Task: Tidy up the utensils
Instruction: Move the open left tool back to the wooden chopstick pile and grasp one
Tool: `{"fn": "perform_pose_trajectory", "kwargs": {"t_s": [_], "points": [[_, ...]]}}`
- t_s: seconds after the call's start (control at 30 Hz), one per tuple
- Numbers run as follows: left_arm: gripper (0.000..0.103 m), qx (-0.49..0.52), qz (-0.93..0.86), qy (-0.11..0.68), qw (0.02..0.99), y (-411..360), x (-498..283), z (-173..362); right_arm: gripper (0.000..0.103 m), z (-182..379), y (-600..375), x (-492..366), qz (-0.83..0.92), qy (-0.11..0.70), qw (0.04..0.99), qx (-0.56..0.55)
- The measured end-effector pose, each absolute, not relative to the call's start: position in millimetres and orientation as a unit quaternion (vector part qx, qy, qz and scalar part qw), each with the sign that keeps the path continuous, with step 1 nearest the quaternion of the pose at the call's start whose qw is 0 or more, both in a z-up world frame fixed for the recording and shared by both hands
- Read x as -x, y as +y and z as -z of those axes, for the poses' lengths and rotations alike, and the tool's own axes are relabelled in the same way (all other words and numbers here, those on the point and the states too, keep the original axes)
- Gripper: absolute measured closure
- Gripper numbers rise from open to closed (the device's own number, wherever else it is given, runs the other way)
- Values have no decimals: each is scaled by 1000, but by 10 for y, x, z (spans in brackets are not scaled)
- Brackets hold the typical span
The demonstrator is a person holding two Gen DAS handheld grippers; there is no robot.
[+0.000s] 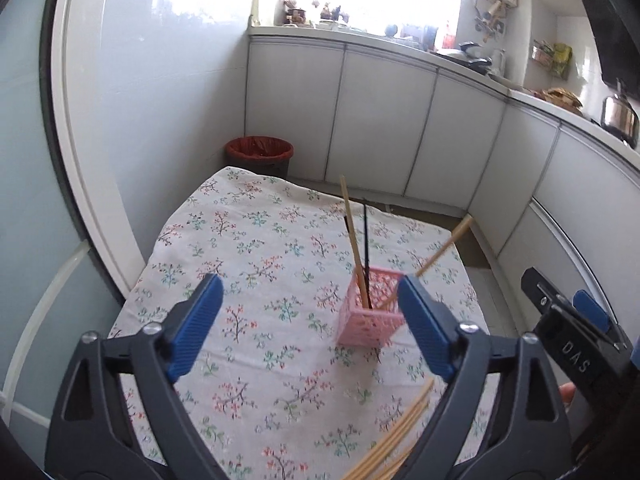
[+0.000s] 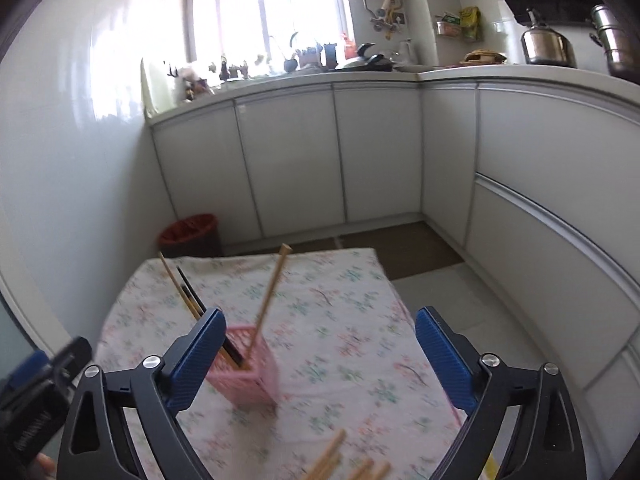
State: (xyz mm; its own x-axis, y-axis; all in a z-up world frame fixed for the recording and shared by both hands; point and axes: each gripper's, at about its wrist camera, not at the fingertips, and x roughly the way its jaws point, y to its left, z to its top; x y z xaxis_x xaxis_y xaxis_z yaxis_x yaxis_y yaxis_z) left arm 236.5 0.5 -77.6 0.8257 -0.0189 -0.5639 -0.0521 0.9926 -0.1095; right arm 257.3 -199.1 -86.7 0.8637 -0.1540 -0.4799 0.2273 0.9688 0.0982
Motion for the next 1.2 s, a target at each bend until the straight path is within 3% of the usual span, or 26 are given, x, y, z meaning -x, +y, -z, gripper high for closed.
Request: {"fn": "perform_pose_trajectory", "kwargs": {"t_s": [0.3, 0.73, 1.07, 1.13, 1.2], "points": [[3, 41, 5, 311, 949, -96, -2029, 817, 3, 1045, -2354, -2030, 122, 272, 947, -123], [3, -38, 104, 475, 873, -575, -2101, 1481, 2, 1915, -2951, -1135, 130, 408, 877, -217], [3, -72, 170, 584, 791, -1343, -2628, 1992, 2, 2206, -3099, -981, 117, 445, 847, -266], [4, -77, 180, 595, 780, -1493, -2752, 2087, 2, 2223, -3156, -993, 117, 445, 844, -277], [12, -90, 178, 600, 775, -1642, -2887, 2177, 2, 2229, -3198, -981, 115, 444, 842, -285]]}}
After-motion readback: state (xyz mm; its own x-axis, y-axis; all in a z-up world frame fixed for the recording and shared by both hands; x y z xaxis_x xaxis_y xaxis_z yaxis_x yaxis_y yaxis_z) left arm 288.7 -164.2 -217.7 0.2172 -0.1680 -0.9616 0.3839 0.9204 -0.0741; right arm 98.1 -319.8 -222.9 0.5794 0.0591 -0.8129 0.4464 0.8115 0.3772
